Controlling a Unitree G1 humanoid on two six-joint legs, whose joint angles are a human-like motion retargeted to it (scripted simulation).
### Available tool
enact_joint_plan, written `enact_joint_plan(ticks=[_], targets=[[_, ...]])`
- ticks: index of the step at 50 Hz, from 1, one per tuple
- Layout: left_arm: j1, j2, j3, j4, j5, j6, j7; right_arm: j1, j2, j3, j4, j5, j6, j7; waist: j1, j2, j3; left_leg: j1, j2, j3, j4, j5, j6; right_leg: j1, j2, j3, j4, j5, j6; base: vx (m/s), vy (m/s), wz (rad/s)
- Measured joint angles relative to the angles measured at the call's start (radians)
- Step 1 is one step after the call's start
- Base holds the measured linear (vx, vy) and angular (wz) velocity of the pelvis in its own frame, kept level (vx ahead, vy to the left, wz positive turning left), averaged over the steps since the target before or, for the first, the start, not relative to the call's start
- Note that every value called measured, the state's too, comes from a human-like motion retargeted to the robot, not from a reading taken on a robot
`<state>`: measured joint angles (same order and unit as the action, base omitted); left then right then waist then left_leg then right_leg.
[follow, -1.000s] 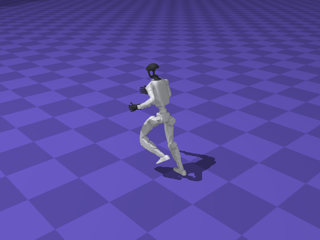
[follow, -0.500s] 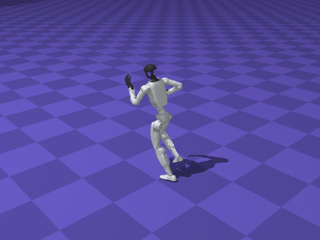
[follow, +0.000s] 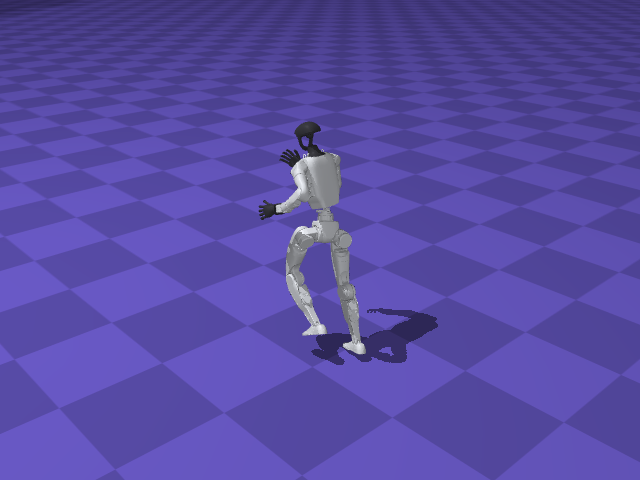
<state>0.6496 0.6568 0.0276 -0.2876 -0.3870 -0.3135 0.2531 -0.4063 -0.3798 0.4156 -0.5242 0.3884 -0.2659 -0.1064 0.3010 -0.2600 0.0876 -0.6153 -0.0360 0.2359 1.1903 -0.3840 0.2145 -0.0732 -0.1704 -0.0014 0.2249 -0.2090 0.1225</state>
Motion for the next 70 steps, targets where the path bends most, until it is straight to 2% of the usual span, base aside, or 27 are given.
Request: enact_joint_plan(ticks=[2, 4, 7, 10, 12, 14, 15, 17, 20, 22, 27, 30, 33, 35, 40, 43, 46, 49, 51, 54, 55, 57, 60, 62, 65, 68, 70], targets=[[0.102, 0.023, 0.028, -0.035, -0.063, -0.014, -0.037, 0.0, 0.04, 0.02, -0.099, 0.073, -0.006, 0.058, 0.086, -0.056, -0.007, 0.064, -0.022, 0.052, -0.374, 0.086, -0.04, 0.088, -0.034, 0.024, -0.09, 0.216, 0.062, 1.48, 0.15, -1.33], [0.165, 0.009, 0.075, -0.065, -0.141, -0.014, -0.086, 0.015, 0.042, 0.038, -0.158, 0.134, -0.006, 0.13, 0.136, -0.027, 0.003, 0.193, 0.008, 0.101, -0.752, 0.18, -0.13, 0.214, -0.002, 0.022, -0.153, 0.324, 0.069, 1.49, 0.22, -1.35], [0.177, -0.036, 0.134, -0.109, -0.212, 0.014, -0.16, 0.107, -0.005, 0.044, -0.164, 0.239, 0.029, 0.234, 0.133, 0.126, 0.045, 0.373, 0.121, 0.203, -1.059, 0.235, -0.306, 0.445, 0.108, -0.025, -0.15, 0.298, -0.009, 1.45, 0.32, -0.57], [0.093, -0.073, 0.133, -0.115, -0.147, 0.045, -0.192, 0.277, -0.068, -0.01, -0.085, 0.264, 0.074, 0.29, 0.053, 0.277, 0.079, 0.462, 0.255, 0.296, -1.053, 0.269, -0.405, 0.529, 0.192, -0.13, 0.115, 0.174, -0.093, 1.35, 0.36, 0.54], [-0.049, -0.089, 0.078, -0.051, -0.074, 0.059, -0.163, 0.362, -0.095, -0.041, 0.019, 0.175, 0.074, 0.25, -0.012, 0.301, 0.105, 0.492, 0.276, 0.272, -0.963, 0.162, -0.345, 0.423, 0.147, -0.217, 0.519, 0.021, -0.13, 1.18, 0.3, 0.8], [-0.277, -0.109, -0.016, 0.062, -0.038, 0.083, -0.101, 0.415, -0.114, -0.046, 0.164, 0.055, 0.051, 0.131, -0.072, 0.241, 0.14, 0.477, 0.221, 0.237, -0.797, -0.055, -0.215, 0.254, 0.037, -0.223, 0.922, -0.13, -0.145, 1.03, 0.23, 0.83], [-0.418, -0.118, -0.071, 0.127, -0.03, 0.094, -0.056, 0.434, -0.123, -0.042, 0.246, -0.003, 0.039, 0.048, -0.101, 0.193, 0.154, 0.448, 0.181, 0.217, -0.696, -0.158, -0.142, 0.151, -0.017, -0.198, 1.107, -0.192, -0.138, 0.99, 0.14, 1.15], [-0.731, -0.125, -0.17, 0.185, -0.056, 0.072, 0.067, 0.502, -0.142, -0.042, 0.369, -0.038, 0.035, -0.096, -0.179, 0.115, 0.14, 0.346, 0.118, 0.162, -0.514, -0.264, -0.05, -0.099, -0.068, -0.148, 1.361, -0.192, -0.045, 1.03, 0.07, 1.72], [-1.119, -0.149, -0.223, 0.137, -0.002, 0.041, 0.1, 0.72, -0.264, -0.111, 0.338, 0.044, -0.017, -0.122, -0.337, 0.154, 0.12, 0.381, 0.096, 0.039, -0.519, -0.274, -0.097, -0.282, -0.043, -0.176, 1.389, -0.197, -0.021, 1.09, -0.01, 2.28], [-1.292, -0.19, -0.218, 0.097, 0.122, 0.033, 0.138, 0.898, -0.4, -0.218, 0.249, 0.1, -0.05, -0.076, -0.455, 0.229, 0.082, 0.452, 0.114, -0.056, -0.639, -0.181, -0.147, -0.338, 0.002, -0.205, 1.216, -0.217, -0.029, 1.13, -0.17, 2.09], [-1.409, -0.258, -0.205, -0.081, 0.109, -0.057, 0.258, 1.23, -0.517, -0.406, 0.202, 0.232, 0.002, 0.083, -0.665, 0.351, -0.026, 0.629, 0.197, -0.215, -0.943, 0.278, -0.282, -0.345, 0.022, -0.266, 0.486, 0.054, -0.01, 1.19, -0.42, 1.32], [-1.42, -0.255, -0.205, -0.163, 0.043, -0.087, 0.22, 1.309, -0.483, -0.473, 0.233, 0.224, 0.055, 0.15, -0.736, 0.312, -0.039, 0.747, 0.195, -0.198, -1.004, 0.35, -0.304, -0.228, -0.039, -0.219, 0.0, 0.229, 0.058, 1.2, -0.62, 1.4], [-1.321, -0.2, -0.164, -0.215, 0.043, -0.073, 0.154, 1.287, -0.414, -0.513, 0.273, 0.153, 0.106, 0.194, -0.724, 0.222, 0.024, 0.892, 0.214, -0.112, -0.919, 0.23, -0.257, -0.128, -0.147, -0.224, -0.154, 0.289, 0.105, 1.12, -0.75, 0.73], [-1.175, -0.147, -0.108, -0.231, 0.058, -0.046, 0.124, 1.236, -0.357, -0.505, 0.313, 0.106, 0.126, 0.183, -0.68, 0.176, 0.073, 0.901, 0.225, -0.148, -0.708, 0.128, -0.219, -0.074, -0.204, -0.24, -0.127, 0.269, 0.087, 1.01, -0.76, 0.21], [-0.683, -0.146, -0.067, 0.044, -0.072, 0.067, 0.093, 0.897, -0.242, -0.301, 0.411, 0.098, 0.121, -0.08, -0.501, 0.226, 0.146, 0.602, 0.355, -0.281, 0.036, -0.163, -0.134, -0.103, -0.124, -0.247, 0.297, -0.234, 0.008, 0.83, -0.62, 0.13], [-0.405, -0.222, -0.029, 0.264, -0.275, 0.123, -0.026, 0.46, -0.204, -0.173, 0.411, 0.051, 0.107, -0.126, -0.423, 0.232, 0.118, 0.385, 0.273, -0.336, 0.197, -0.24, -0.077, -0.133, -0.098, -0.277, 0.429, -0.299, -0.02, 0.7, -0.4, 0.1], [-0.201, -0.103, -0.054, 0.225, -0.291, 0.109, -0.079, 0.158, -0.124, -0.157, 0.342, 0.013, 0.07, -0.143, -0.28, 0.184, 0.021, 0.243, 0.128, -0.296, 0.042, -0.222, -0.038, -0.055, -0.072, -0.302, 0.295, -0.209, -0.023, 0.76, -0.3, 0.4], [-0.056, 0.078, -0.073, 0.102, -0.265, 0.087, -0.108, 0.064, -0.118, -0.144, 0.187, 0.031, 0.028, -0.121, -0.086, 0.114, -0.064, 0.262, 0.025, -0.172, -0.405, -0.121, -0.043, 0.072, -0.029, -0.284, 0.098, 0.017, 0.018, 0.86, -0.21, 0.55], [0.061, 0.093, 0.002, 0.066, -0.258, 0.071, -0.14, 0.035, -0.145, -0.111, 0.062, 0.055, 0.012, -0.062, -0.006, 0.116, -0.086, 0.359, 0.003, -0.056, -0.773, -0.004, -0.105, 0.168, 0.045, -0.209, -0.003, 0.19, 0.055, 0.87, -0.15, 0.81], [0.165, -0.077, 0.147, 0.134, -0.293, 0.063, -0.206, -0.04, -0.136, -0.048, -0.092, 0.105, 0.004, 0.081, 0.002, 0.198, -0.089, 0.46, 0.02, 0.193, -1.089, 0.19, -0.24, 0.265, 0.199, -0.079, -0.018, 0.318, 0.039, 0.8, -0.21, 1.24], [0.161, -0.152, 0.178, 0.188, -0.298, 0.067, -0.217, -0.067, -0.113, -0.028, -0.128, 0.129, 0.007, 0.142, -0.01, 0.231, -0.092, 0.474, 0.029, 0.296, -1.135, 0.253, -0.286, 0.272, 0.237, -0.075, 0.02, 0.319, 0.017, 0.72, -0.23, 1.32], [0.078, -0.244, 0.185, 0.348, -0.213, 0.082, -0.176, -0.077, -0.068, 0.004, -0.157, 0.161, 0.022, 0.223, -0.034, 0.301, -0.093, 0.485, 0.047, 0.452, -1.132, 0.322, -0.298, 0.252, 0.239, -0.221, 0.185, 0.247, -0.05, 0.67, -0.21, 1.49], [-0.104, -0.315, 0.108, 0.57, -0.113, 0.126, -0.048, -0.002, -0.05, 0.018, -0.171, 0.145, 0.046, 0.257, -0.057, 0.414, -0.083, 0.512, 0.084, 0.546, -1.07, 0.2, -0.232, 0.198, 0.151, -0.465, 0.547, 0.067, -0.144, 0.55, -0.21, 1.8], [-0.244, -0.332, 0.002, 0.634, -0.151, 0.112, 0.066, 0.017, -0.065, -0.012, -0.125, 0.07, 0.066, 0.256, -0.072, 0.43, -0.042, 0.51, 0.065, 0.466, -1.04, -0.038, -0.153, 0.073, 0.043, -0.467, 0.874, -0.066, -0.148, 0.35, -0.24, 1.76], [-0.5, -0.297, -0.225, 0.699, -0.142, 0.084, 0.221, 0.025, -0.118, -0.066, 0.072, -0.112, 0.093, 0.179, -0.168, 0.373, 0.075, 0.415, 0.008, 0.251, -0.797, -0.346, -0.003, -0.17, -0.055, -0.276, 1.284, -0.213, -0.099, 0.23, -0.3, 2.52], [-0.757, -0.267, -0.382, 0.64, -0.1, 0.09, 0.245, 0.159, -0.156, -0.079, 0.379, -0.262, 0.126, 0.041, -0.301, 0.377, 0.198, 0.343, 0.016, 0.108, -0.499, -0.435, -0.012, -0.317, 0.017, -0.09, 1.479, -0.297, -0.054, 0.21, -0.15, 3.42], [-0.955, -0.256, -0.405, 0.496, -0.174, 0.068, 0.219, 0.263, -0.215, -0.13, 0.502, -0.23, 0.128, 0.023, -0.352, 0.408, 0.252, 0.415, -0.026, 0.0, -0.617, -0.378, -0.065, -0.412, 0.038, -0.024, 1.519, -0.33, -0.072, 0.21, 0.14, 3.15]])
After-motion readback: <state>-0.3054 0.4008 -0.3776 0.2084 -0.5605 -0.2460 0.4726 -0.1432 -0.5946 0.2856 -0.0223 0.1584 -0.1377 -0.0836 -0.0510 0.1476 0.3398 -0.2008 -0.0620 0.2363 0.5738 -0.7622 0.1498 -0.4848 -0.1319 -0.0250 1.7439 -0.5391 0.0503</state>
